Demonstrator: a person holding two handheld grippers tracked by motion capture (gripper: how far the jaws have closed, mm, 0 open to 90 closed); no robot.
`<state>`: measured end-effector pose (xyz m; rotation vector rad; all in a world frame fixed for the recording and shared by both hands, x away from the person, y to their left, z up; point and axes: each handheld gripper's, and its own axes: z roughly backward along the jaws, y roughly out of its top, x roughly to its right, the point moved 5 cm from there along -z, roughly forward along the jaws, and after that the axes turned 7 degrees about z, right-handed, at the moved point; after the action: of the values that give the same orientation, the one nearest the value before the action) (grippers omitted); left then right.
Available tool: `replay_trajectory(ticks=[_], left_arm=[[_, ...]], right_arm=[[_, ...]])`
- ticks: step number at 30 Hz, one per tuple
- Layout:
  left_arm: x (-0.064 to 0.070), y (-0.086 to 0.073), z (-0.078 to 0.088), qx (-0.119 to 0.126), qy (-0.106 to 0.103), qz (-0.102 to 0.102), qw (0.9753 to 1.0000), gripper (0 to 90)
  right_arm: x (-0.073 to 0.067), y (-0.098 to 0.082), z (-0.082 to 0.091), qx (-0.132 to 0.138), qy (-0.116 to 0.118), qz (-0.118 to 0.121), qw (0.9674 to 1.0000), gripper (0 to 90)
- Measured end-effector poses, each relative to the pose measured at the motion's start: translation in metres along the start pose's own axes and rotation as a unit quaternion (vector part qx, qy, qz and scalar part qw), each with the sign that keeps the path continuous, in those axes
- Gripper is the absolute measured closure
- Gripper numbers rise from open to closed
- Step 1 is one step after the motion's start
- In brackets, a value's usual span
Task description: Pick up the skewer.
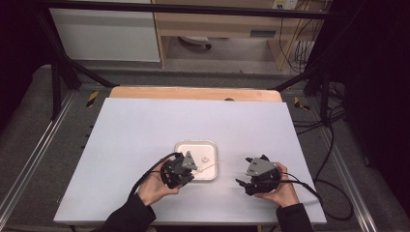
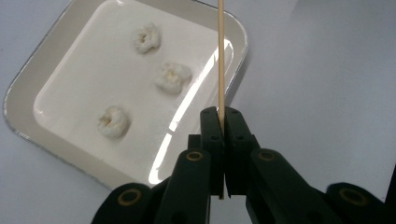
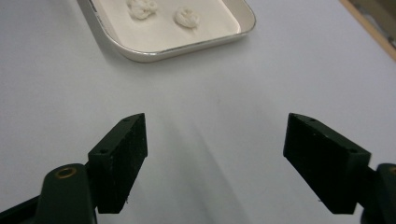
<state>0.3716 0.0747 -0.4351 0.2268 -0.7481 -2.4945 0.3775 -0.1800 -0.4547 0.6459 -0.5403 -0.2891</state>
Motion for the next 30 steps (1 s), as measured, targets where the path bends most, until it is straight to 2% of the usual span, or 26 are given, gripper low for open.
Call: replay_trajectory(ticks=[5,10,15,19,24,30], left_arm=[[-0.009,-0.016,0.010,0.028,0.011,0.027,0.9992,87.9],[-0.017,-0.035,0.016,0.055,0.022,0.058,0.9966,87.9],[-0.024,-0.050,0.023,0.084,0.030,0.087,0.9922,88.0],[-0.028,-0.060,0.027,0.103,0.034,0.102,0.9888,88.0],[-0.031,-0.070,0.029,0.122,0.032,0.116,0.9851,87.9],[-0.033,-0.079,0.029,0.134,0.034,0.122,0.9829,87.9]], right_arm=[[0.001,-0.005,-0.002,-0.017,0.001,-0.051,0.9985,16.2],[0.001,-0.005,-0.004,-0.017,0.007,-0.093,0.9955,11.4],[0.002,-0.002,-0.005,-0.008,0.018,-0.125,0.9919,7.3],[0.003,0.002,-0.007,0.004,0.023,-0.155,0.9877,4.0],[0.006,0.008,-0.011,0.000,0.025,-0.170,0.9852,1.4],[0.006,0.020,-0.017,0.006,0.028,-0.179,0.9835,0.7]])
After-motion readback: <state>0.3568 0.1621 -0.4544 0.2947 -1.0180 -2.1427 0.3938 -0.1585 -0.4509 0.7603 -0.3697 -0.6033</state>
